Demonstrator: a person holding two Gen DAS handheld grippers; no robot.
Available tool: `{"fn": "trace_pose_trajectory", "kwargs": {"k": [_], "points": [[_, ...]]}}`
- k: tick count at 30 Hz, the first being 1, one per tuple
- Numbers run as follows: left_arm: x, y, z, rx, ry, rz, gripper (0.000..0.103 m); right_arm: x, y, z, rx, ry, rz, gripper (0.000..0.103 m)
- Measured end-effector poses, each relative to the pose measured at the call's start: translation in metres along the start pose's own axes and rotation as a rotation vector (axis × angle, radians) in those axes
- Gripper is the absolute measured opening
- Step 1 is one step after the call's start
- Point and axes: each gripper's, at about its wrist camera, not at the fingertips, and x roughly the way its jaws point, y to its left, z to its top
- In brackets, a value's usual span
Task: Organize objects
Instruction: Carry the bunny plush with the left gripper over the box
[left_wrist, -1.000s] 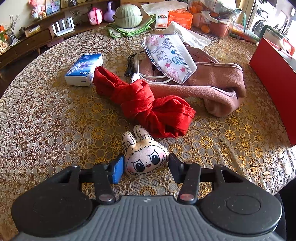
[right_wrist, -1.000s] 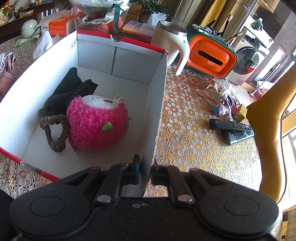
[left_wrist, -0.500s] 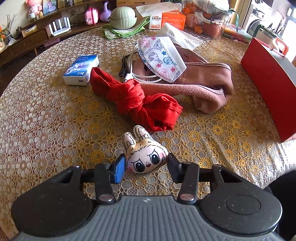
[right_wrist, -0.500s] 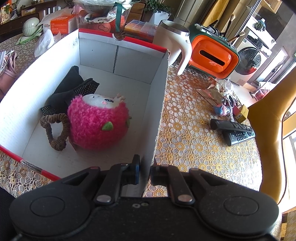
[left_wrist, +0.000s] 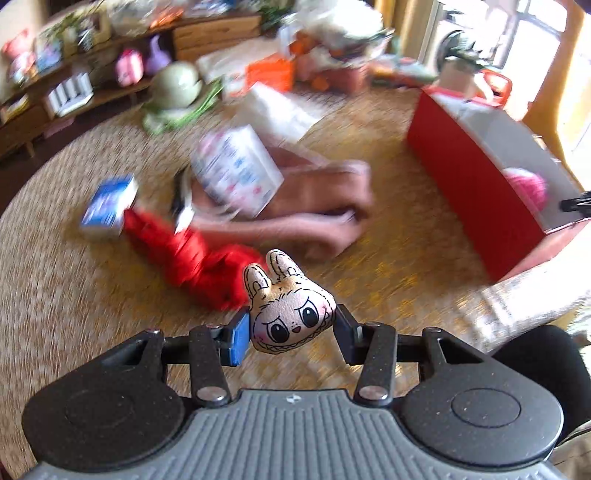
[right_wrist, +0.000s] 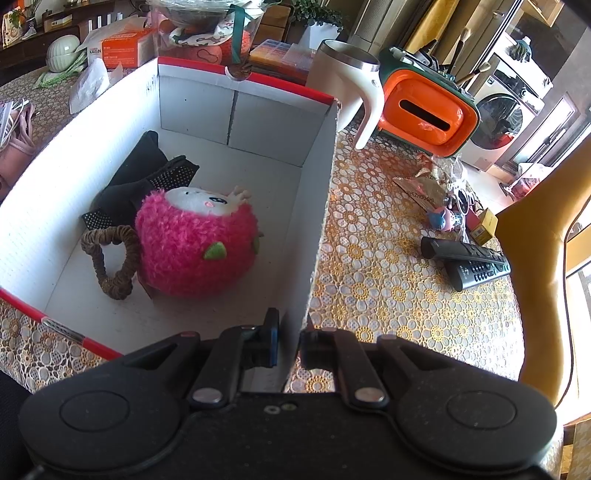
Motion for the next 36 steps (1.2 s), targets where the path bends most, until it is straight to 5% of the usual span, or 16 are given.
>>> {"fn": "trace_pose_trajectory", "kwargs": {"k": [14, 23, 36], "points": [[-0.011, -0.097, 0.085, 0.276, -0.101, -0.142, 0.046, 0.000, 0.000, 0.001, -0.003, 0.001, 0.000, 0.009], [0.018, -0.170, 0.115, 0.392, -0.066, -0.246, 0.046, 0.000, 0.000, 0.001, -0.003, 0.000, 0.000, 0.009], [0.065, -0.247, 0.155, 0.498, -0.045, -0.240, 0.046, 0.001, 0.001, 0.003, -0.001, 0.003, 0.009, 0.009]]}}
